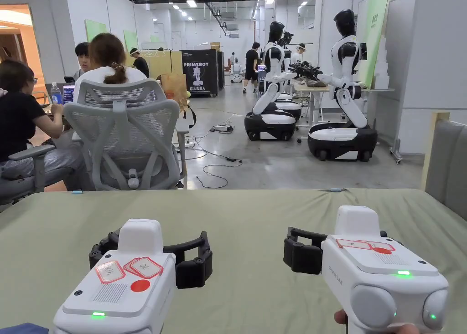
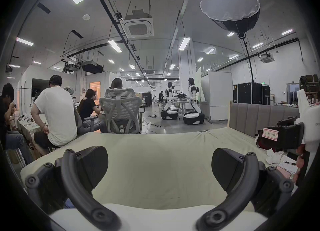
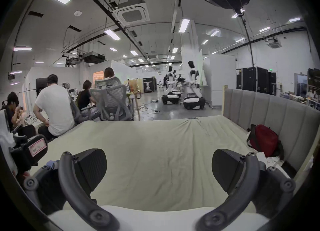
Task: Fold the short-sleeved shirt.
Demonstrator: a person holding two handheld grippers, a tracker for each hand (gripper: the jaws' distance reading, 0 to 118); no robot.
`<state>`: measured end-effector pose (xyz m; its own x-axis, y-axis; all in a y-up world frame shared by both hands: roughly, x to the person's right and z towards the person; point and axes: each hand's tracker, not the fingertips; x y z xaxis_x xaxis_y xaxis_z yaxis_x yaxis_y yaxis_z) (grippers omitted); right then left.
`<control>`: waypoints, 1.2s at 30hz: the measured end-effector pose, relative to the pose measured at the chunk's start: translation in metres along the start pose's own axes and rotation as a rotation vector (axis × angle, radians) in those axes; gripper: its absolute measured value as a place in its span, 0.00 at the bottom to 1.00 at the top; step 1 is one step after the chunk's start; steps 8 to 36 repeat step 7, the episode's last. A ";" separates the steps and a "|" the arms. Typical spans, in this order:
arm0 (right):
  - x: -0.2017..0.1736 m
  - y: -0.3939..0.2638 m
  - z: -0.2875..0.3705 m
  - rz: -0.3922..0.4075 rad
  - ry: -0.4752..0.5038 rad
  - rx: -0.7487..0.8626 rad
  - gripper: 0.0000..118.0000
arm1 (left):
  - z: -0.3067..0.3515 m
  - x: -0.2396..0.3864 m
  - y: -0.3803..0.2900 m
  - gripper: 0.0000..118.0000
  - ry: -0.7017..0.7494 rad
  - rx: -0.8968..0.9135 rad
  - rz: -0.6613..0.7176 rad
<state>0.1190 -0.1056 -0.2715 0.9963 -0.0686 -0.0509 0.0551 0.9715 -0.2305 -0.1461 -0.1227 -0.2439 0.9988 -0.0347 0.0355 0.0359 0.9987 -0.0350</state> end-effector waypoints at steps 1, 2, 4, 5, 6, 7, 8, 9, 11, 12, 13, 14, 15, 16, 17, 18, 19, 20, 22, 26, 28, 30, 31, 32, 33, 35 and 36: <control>-0.001 -0.001 0.000 0.001 -0.038 0.019 1.00 | 0.000 0.000 0.000 1.00 0.001 0.000 0.000; -0.002 -0.002 0.001 0.005 -0.070 0.040 1.00 | 0.000 0.000 0.000 1.00 0.000 0.000 0.000; -0.003 -0.003 -0.001 0.029 -0.100 0.040 1.00 | 0.000 0.001 -0.001 1.00 -0.002 -0.003 -0.001; -0.001 -0.002 -0.002 0.044 -0.093 0.023 1.00 | 0.000 0.001 -0.001 1.00 -0.002 -0.002 -0.003; 0.000 -0.001 -0.003 0.062 -0.083 0.011 1.00 | 0.000 0.001 -0.001 1.00 -0.001 -0.001 -0.005; 0.002 -0.002 -0.006 0.071 -0.074 0.011 1.00 | 0.000 0.002 -0.001 1.00 0.000 -0.001 -0.006; 0.002 -0.002 -0.006 0.071 -0.074 0.011 1.00 | 0.000 0.002 -0.001 1.00 0.000 -0.001 -0.006; 0.002 -0.002 -0.006 0.071 -0.074 0.011 1.00 | 0.000 0.002 -0.001 1.00 0.000 -0.001 -0.006; 0.002 -0.002 -0.006 0.071 -0.074 0.011 1.00 | 0.000 0.002 -0.001 1.00 0.000 -0.001 -0.006; 0.002 -0.002 -0.006 0.071 -0.074 0.011 1.00 | 0.000 0.002 -0.001 1.00 0.000 -0.001 -0.006; 0.002 -0.002 -0.006 0.071 -0.074 0.011 1.00 | 0.000 0.002 -0.001 1.00 0.000 -0.001 -0.006; 0.002 -0.002 -0.006 0.071 -0.074 0.011 1.00 | 0.000 0.002 -0.001 1.00 0.000 -0.001 -0.006; 0.002 -0.002 -0.006 0.071 -0.074 0.011 1.00 | 0.000 0.002 -0.001 1.00 0.000 -0.001 -0.006; 0.002 -0.002 -0.006 0.071 -0.074 0.011 1.00 | 0.000 0.002 -0.001 1.00 0.000 -0.001 -0.006; 0.002 -0.002 -0.006 0.071 -0.074 0.011 1.00 | 0.000 0.002 -0.001 1.00 0.000 -0.001 -0.006; 0.002 -0.002 -0.006 0.071 -0.074 0.011 1.00 | 0.000 0.002 -0.001 1.00 0.000 -0.001 -0.006; 0.002 -0.002 -0.006 0.071 -0.074 0.011 1.00 | 0.000 0.002 -0.001 1.00 0.000 -0.001 -0.006; 0.002 -0.002 -0.006 0.071 -0.074 0.011 1.00 | 0.000 0.002 -0.001 1.00 0.000 -0.001 -0.006; 0.002 -0.002 -0.006 0.071 -0.074 0.011 1.00 | 0.000 0.002 -0.001 1.00 0.000 -0.001 -0.006; 0.002 -0.002 -0.006 0.071 -0.074 0.011 1.00 | 0.000 0.002 -0.001 1.00 0.000 -0.001 -0.006; 0.002 -0.002 -0.006 0.071 -0.074 0.011 1.00 | 0.000 0.002 -0.001 1.00 0.000 -0.001 -0.006; 0.002 -0.002 -0.006 0.071 -0.074 0.011 1.00 | 0.000 0.002 -0.001 1.00 0.000 -0.001 -0.006; 0.002 -0.002 -0.006 0.071 -0.074 0.011 1.00 | 0.000 0.002 -0.001 1.00 0.000 -0.001 -0.006; 0.002 -0.002 -0.006 0.071 -0.074 0.011 1.00 | 0.000 0.002 -0.001 1.00 0.000 -0.001 -0.006; 0.002 -0.002 -0.006 0.071 -0.074 0.011 1.00 | 0.000 0.002 -0.001 1.00 0.000 -0.001 -0.006; 0.002 -0.002 -0.006 0.071 -0.074 0.011 1.00 | 0.000 0.002 -0.001 1.00 0.000 -0.001 -0.006; 0.002 -0.002 -0.006 0.071 -0.074 0.011 1.00 | 0.000 0.002 -0.001 1.00 0.000 -0.001 -0.006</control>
